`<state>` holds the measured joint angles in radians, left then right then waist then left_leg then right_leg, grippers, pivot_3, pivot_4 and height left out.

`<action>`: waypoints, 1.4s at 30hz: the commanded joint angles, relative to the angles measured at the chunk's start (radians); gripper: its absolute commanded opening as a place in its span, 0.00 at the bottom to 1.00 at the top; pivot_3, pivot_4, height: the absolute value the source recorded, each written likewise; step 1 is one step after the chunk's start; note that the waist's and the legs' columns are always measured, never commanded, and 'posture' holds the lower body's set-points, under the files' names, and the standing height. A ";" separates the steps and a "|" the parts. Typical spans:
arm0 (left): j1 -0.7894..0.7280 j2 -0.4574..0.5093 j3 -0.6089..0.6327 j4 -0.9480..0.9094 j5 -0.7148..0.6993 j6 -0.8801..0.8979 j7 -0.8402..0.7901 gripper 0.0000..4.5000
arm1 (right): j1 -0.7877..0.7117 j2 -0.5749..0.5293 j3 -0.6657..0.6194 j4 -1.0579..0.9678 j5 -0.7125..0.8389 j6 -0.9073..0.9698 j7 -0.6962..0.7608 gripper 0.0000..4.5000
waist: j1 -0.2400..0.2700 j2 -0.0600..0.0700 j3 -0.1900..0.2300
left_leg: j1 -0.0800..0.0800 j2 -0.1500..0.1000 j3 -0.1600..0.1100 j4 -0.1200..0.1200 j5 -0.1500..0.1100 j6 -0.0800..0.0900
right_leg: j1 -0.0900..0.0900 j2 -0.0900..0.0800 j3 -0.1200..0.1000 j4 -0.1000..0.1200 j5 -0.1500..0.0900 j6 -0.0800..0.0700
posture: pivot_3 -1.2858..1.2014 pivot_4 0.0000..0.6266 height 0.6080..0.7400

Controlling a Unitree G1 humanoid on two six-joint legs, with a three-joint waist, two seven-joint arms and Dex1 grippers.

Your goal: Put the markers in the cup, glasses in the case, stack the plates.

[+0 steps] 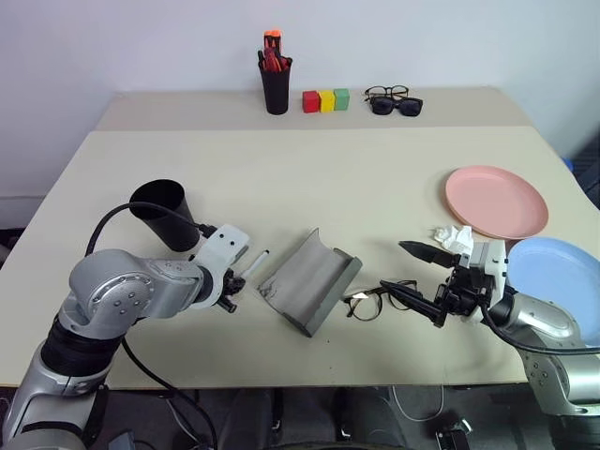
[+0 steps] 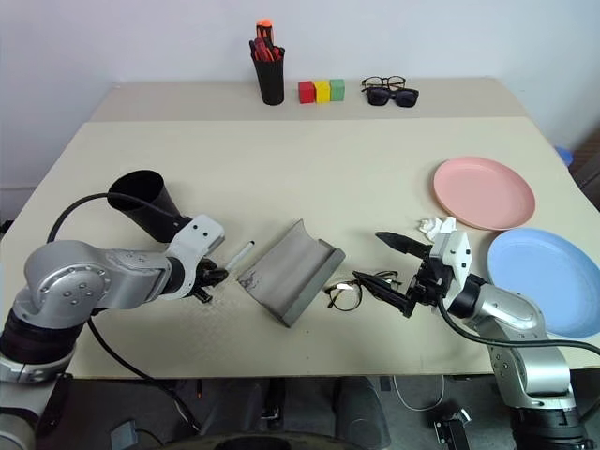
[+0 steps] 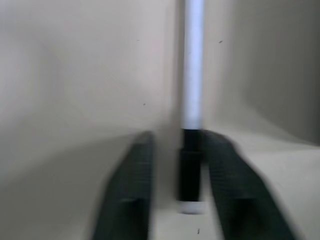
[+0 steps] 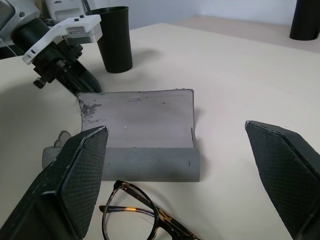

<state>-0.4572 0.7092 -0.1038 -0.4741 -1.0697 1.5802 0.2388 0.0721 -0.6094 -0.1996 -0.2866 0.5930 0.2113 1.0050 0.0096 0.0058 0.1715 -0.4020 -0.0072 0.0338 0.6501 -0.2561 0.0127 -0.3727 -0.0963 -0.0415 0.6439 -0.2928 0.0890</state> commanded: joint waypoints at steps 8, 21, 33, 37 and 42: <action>0.286 0.101 0.030 -0.197 0.280 -0.407 -0.240 0.05 | -0.088 0.002 0.035 0.010 -0.007 0.006 0.000 1.00 | -0.023 0.000 0.000 | 0.000 0.001 0.001 -0.004 0.000 -0.001 | -0.001 0.000 0.001 0.000 -0.002 -0.004 | 0.52 0.24 1.00; 0.603 -0.156 0.010 0.026 1.038 -1.677 -0.274 0.05 | -0.170 -0.022 0.048 0.052 -0.011 0.027 0.022 1.00 | 0.004 0.001 0.000 | -0.009 0.000 0.002 -0.005 -0.004 0.001 | -0.008 -0.002 0.001 -0.014 -0.001 -0.011 | 0.52 0.24 1.00; 0.473 -0.466 0.118 0.274 1.333 -2.096 0.001 0.05 | -0.238 -0.095 0.034 0.041 0.002 0.099 0.033 1.00 | 0.005 0.000 -0.001 | -0.021 0.001 0.005 0.003 -0.003 0.007 | -0.016 -0.001 0.000 -0.012 0.007 0.003 | 0.52 0.24 1.00; 0.454 -0.537 0.159 0.274 1.385 -2.086 0.072 0.05 | -0.246 -0.103 0.032 0.048 0.001 0.108 0.045 1.00 | 0.005 0.000 -0.001 | -0.022 0.000 0.005 0.004 -0.003 0.008 | -0.015 -0.001 0.000 -0.012 0.008 0.005 | 0.52 0.24 1.00; 0.413 -0.607 0.234 0.279 1.429 -1.997 0.167 0.05 | -0.263 -0.100 0.041 0.082 -0.016 0.094 0.062 1.00 | 0.005 0.000 -0.001 | -0.023 0.000 0.005 0.009 -0.004 0.010 | -0.015 0.000 0.000 -0.009 0.009 0.006 | 0.52 0.24 1.00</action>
<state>-0.0291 0.1051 0.0961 -0.1762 0.3411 -0.4341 0.3719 -0.1759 -0.7016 -0.1413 -0.2025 0.5718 0.3199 1.0587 0.0149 0.0056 0.1709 -0.4253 -0.0067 0.0388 0.6612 -0.2610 0.0233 -0.3881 -0.0964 -0.0416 0.6354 -0.2837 0.0956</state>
